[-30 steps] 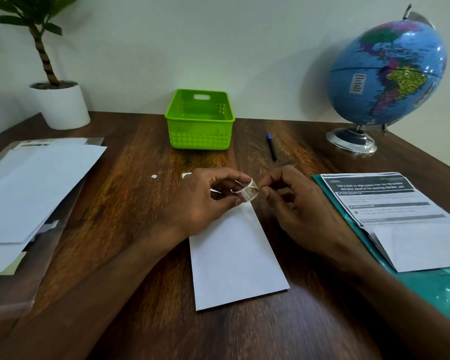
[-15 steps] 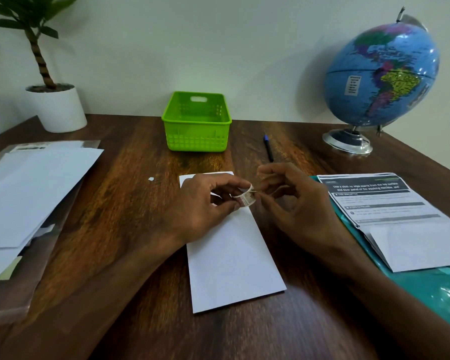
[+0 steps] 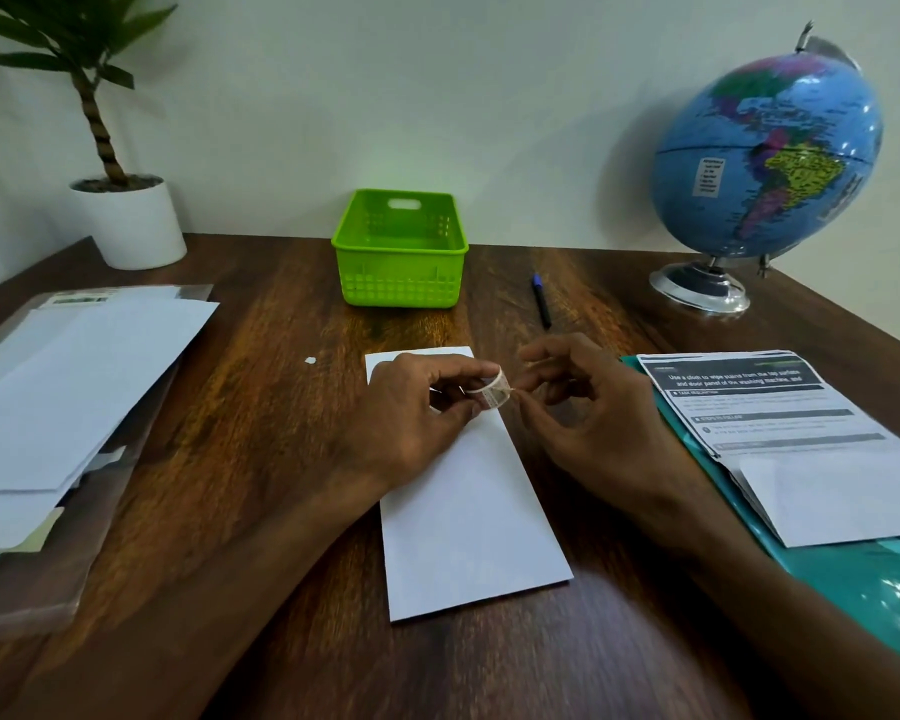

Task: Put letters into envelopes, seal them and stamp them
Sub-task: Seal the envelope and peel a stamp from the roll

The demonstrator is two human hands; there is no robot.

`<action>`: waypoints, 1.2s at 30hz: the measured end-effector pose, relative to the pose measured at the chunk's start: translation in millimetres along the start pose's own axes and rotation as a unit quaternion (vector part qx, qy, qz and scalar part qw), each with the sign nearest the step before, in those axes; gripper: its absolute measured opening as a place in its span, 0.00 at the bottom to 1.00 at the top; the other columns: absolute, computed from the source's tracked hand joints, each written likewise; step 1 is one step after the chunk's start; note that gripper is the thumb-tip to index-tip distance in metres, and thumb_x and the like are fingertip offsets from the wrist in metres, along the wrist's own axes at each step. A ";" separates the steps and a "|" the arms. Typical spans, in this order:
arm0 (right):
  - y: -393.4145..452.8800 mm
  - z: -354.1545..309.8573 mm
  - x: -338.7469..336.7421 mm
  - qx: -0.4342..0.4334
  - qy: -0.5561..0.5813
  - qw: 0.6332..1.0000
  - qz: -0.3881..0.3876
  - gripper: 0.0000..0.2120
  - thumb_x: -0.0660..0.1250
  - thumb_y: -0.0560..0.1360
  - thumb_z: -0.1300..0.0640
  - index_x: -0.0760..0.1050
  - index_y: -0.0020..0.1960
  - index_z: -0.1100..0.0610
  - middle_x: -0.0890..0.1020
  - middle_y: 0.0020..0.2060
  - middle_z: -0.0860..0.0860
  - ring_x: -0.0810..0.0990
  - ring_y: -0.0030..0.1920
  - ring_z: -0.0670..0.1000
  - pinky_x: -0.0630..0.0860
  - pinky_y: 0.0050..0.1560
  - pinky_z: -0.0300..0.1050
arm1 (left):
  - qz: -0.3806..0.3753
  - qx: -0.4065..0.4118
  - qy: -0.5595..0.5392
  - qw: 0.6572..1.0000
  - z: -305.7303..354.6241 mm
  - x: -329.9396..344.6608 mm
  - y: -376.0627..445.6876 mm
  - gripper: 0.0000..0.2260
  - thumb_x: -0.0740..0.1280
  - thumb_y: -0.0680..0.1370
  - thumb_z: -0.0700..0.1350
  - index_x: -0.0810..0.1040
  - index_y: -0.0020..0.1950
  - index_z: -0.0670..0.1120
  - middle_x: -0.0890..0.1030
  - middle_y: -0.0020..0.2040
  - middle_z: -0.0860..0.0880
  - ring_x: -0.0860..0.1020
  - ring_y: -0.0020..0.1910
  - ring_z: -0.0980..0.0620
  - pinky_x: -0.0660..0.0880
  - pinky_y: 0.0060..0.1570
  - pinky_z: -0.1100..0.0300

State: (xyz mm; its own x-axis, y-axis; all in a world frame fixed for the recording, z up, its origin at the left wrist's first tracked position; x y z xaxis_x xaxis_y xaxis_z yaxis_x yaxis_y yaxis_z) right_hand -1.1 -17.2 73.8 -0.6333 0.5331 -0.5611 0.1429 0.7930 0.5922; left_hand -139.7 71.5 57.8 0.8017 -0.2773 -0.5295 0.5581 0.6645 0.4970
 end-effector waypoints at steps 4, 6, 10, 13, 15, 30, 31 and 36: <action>-1.3 4.7 0.8 0.007 0.014 1.000 0.004 0.17 0.78 0.74 0.61 0.79 0.59 0.53 0.83 0.47 0.42 0.83 0.48 0.45 0.83 0.48 0.40 | 0.005 -0.011 0.015 1.000 -6.4 2.3 1.9 0.16 0.75 0.75 0.36 0.85 0.60 0.50 0.86 0.52 0.56 0.81 0.46 0.67 0.74 0.48 0.76; 0.0 9.5 -1.9 0.010 0.024 1.000 0.015 0.16 0.77 0.73 0.61 0.79 0.59 0.52 0.83 0.47 0.43 0.84 0.47 0.46 0.83 0.47 0.42 | 0.008 -0.016 0.024 1.000 -10.7 1.5 2.4 0.17 0.74 0.75 0.36 0.85 0.61 0.50 0.86 0.53 0.56 0.80 0.46 0.69 0.73 0.49 0.76; 2.8 22.2 -20.0 0.038 0.055 0.994 0.083 0.16 0.78 0.74 0.60 0.79 0.59 0.52 0.85 0.45 0.44 0.85 0.45 0.47 0.83 0.45 0.40 | 0.021 0.010 0.035 0.999 -1.6 0.4 11.7 0.16 0.74 0.75 0.36 0.84 0.62 0.48 0.85 0.56 0.54 0.81 0.47 0.65 0.76 0.49 0.72; 1.2 34.3 -38.3 0.067 0.070 0.981 0.166 0.15 0.78 0.74 0.58 0.79 0.58 0.52 0.86 0.44 0.43 0.86 0.45 0.45 0.82 0.46 0.36 | 0.008 0.080 0.078 0.994 19.9 19.1 33.5 0.14 0.74 0.76 0.37 0.85 0.60 0.46 0.86 0.54 0.51 0.80 0.45 0.64 0.75 0.46 0.71; -2.3 47.3 -56.0 0.096 0.078 0.962 0.242 0.15 0.79 0.74 0.58 0.79 0.58 0.53 0.86 0.44 0.44 0.85 0.46 0.43 0.81 0.48 0.34 | -0.011 0.123 0.131 0.984 32.6 43.7 54.6 0.12 0.73 0.76 0.40 0.86 0.59 0.45 0.87 0.54 0.48 0.81 0.47 0.54 0.72 0.47 0.66; -14.8 93.9 -73.4 0.206 0.126 0.907 0.345 0.16 0.79 0.74 0.58 0.78 0.58 0.51 0.83 0.45 0.38 0.84 0.48 0.38 0.79 0.48 0.30 | -0.017 0.078 0.095 0.992 15.7 115.5 151.8 0.12 0.70 0.79 0.39 0.84 0.61 0.46 0.87 0.52 0.47 0.83 0.42 0.52 0.76 0.47 0.68; -15.5 95.9 -72.7 0.214 0.129 0.907 0.340 0.16 0.79 0.74 0.58 0.78 0.58 0.50 0.83 0.45 0.38 0.84 0.48 0.38 0.79 0.49 0.30 | 0.008 0.065 0.077 0.995 15.1 101.2 150.0 0.11 0.69 0.79 0.40 0.85 0.61 0.47 0.87 0.51 0.48 0.83 0.37 0.54 0.77 0.44 0.67; -10.8 86.5 -60.3 0.225 0.138 0.921 0.287 0.17 0.80 0.72 0.55 0.79 0.58 0.51 0.86 0.46 0.44 0.85 0.47 0.38 0.81 0.51 0.32 | 0.028 -0.064 -0.026 0.997 -15.9 37.3 113.6 0.16 0.66 0.80 0.58 0.86 0.45 0.49 0.86 0.36 0.52 0.81 0.31 0.58 0.81 0.41 0.54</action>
State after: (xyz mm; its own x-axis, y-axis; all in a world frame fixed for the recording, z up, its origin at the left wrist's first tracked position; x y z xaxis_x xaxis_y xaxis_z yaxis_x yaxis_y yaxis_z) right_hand 101.4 -32.4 51.2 -0.5157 0.8564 -0.0262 0.7753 0.4795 0.4111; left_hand -49.8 147.7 83.5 0.8432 -0.2706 -0.4645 0.4822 0.7627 0.4310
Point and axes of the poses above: each hand's wrist, its own y-axis towards the middle knuckle, its own x-axis out of the palm, z = x × y, the point moved 10 cm from there along y, towards the middle knuckle
